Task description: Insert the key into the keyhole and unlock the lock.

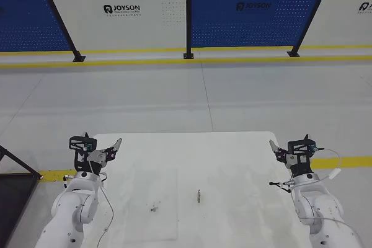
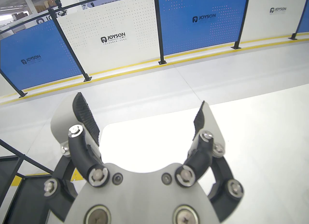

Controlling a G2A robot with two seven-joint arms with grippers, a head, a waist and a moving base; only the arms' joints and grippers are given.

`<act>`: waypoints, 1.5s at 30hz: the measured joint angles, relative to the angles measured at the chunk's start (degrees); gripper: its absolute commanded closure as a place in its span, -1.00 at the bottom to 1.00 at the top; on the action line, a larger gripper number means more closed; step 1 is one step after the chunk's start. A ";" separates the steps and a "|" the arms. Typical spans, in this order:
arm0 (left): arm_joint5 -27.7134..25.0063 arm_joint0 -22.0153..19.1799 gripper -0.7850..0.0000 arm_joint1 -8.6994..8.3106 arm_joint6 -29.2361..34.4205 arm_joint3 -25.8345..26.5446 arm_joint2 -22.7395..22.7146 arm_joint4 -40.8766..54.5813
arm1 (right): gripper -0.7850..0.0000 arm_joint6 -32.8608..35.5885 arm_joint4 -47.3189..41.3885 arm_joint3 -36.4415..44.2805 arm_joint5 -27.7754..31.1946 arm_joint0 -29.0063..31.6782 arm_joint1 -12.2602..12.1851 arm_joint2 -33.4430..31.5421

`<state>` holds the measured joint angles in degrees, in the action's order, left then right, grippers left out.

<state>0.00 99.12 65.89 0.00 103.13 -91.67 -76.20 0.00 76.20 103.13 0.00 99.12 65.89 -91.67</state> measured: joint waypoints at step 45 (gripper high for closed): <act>-2.58 11.19 0.00 0.73 36.15 5.53 21.83 -8.86 | -1.00 0.00 0.00 0.00 0.00 0.00 0.00 0.00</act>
<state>-2.58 110.32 66.62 36.15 108.66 -69.84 -85.06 0.00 76.20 103.13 0.00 99.12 65.89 -91.67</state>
